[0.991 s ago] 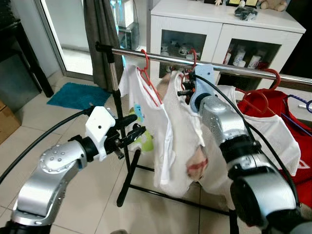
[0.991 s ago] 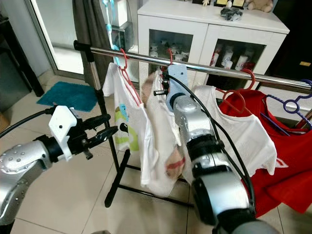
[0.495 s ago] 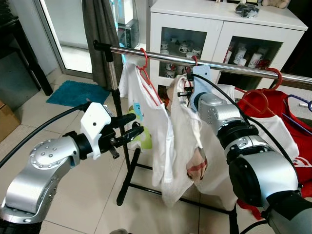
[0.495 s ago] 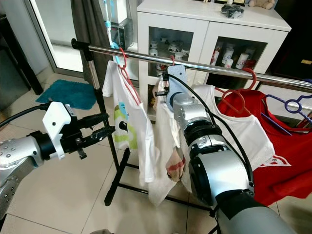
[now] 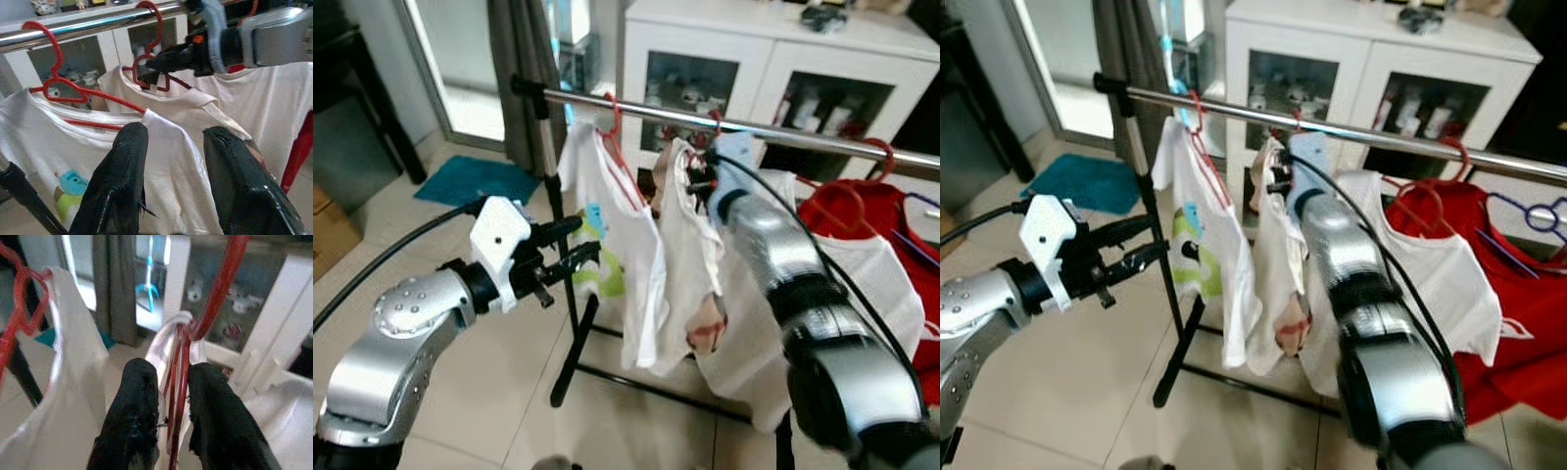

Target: Hang hanger

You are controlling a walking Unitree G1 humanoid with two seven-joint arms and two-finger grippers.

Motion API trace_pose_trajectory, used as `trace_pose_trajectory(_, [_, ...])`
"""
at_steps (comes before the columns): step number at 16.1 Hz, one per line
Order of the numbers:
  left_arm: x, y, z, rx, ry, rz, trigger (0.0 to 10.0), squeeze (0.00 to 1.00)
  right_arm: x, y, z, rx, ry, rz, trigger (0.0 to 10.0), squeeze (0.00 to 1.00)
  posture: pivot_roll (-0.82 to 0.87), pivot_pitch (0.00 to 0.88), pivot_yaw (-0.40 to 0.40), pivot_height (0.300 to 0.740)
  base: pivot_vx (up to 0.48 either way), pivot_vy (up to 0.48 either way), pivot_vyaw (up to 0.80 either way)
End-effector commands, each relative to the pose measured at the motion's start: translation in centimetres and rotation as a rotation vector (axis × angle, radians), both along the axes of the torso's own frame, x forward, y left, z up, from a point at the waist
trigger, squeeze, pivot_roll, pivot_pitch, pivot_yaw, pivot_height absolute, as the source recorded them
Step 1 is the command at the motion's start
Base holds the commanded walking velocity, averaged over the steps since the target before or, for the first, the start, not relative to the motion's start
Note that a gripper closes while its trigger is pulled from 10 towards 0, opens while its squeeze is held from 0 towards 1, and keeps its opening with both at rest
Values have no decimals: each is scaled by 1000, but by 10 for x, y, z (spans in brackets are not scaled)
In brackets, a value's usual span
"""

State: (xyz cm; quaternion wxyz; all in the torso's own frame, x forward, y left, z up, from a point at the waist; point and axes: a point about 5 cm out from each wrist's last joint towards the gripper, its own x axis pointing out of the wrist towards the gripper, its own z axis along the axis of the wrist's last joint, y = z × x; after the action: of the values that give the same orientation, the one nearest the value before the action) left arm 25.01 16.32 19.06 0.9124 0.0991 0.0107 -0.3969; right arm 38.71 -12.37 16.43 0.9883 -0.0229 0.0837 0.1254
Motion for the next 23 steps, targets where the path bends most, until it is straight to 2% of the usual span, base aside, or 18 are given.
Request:
trace_pose_trajectory(1, [1, 1, 2, -11, -5, 28, 10000, 176, -7, -3, 11, 26, -45, 38, 10000, 1000, 85, 0, -35, 740, 0, 0, 0])
trace_pose_trajectory(3, [4, 6, -7, 9, -1, 120, 10000, 157, -28, -8, 16, 118, -116, 108, 10000, 1000, 84, 0, -50, 740, 0, 0, 0])
trace_pose_trajectory(4, [4, 8, -7, 9, -18, 153, 10000, 161, -35, -10, 16, 122, -140, 117, 10000, 1000, 85, 0, -52, 740, 0, 0, 0])
trace_pose_trajectory(5, [5, 15, -14, 0, -39, 289, 10000, 180, -63, -9, 6, 219, -121, 173, 10000, 1000, 75, 0, -55, 740, 0, 0, 0])
trace_pose_trajectory(6, [5, 17, -20, -11, -30, 369, 10000, 184, -78, -7, -3, 198, -122, 200, 10000, 1000, 72, 0, -66, 740, 0, 0, 0])
trace_pose_trajectory(9, [6, 15, -32, -27, 13, 429, 10000, 196, -89, -8, -8, 257, -137, 105, 10000, 1000, 60, 0, -80, 740, 0, -175, 0])
trace_pose_trajectory(12, [3, 3, -39, -20, 23, 428, 10000, 188, -91, 0, -2, 242, -153, 90, 10000, 1000, 51, 0, -91, 740, 0, -285, 344])
trace_pose_trajectory(13, [4, 1, -41, -14, 24, 427, 10000, 176, -91, 0, -3, 251, -137, 65, 10000, 1000, 46, 0, -87, 740, 0, 0, 0])
trace_pose_trajectory(14, [4, 0, -47, -7, 45, 432, 10000, 165, -94, -2, -11, 213, -102, 42, 10000, 1000, 36, 0, -82, 740, 0, 0, 0])
trace_pose_trajectory(15, [3, -3, -48, 19, 49, 421, 10000, 161, -102, -6, -19, 218, -70, 22, 10000, 0, 33, 0, -80, 740, 0, 0, 0])
trace_pose_trajectory(17, [-4, 1, -55, 26, 81, 442, 10000, 137, -117, -12, -29, 348, -27, -24, 10000, 0, 28, 0, -65, 740, 0, 0, 0])
trace_pose_trajectory(19, [-9, 6, -55, -14, 90, 450, 10000, 63, -124, -15, -36, 355, -5, -33, 10000, 0, 23, 0, -50, 740, 0, 0, 0])
trace_pose_trajectory(23, [-11, 7, -57, -22, 95, 450, 10000, 43, -125, -17, -42, 355, 23, -63, 10000, 0, 23, 0, -48, 740, 0, 0, 0])
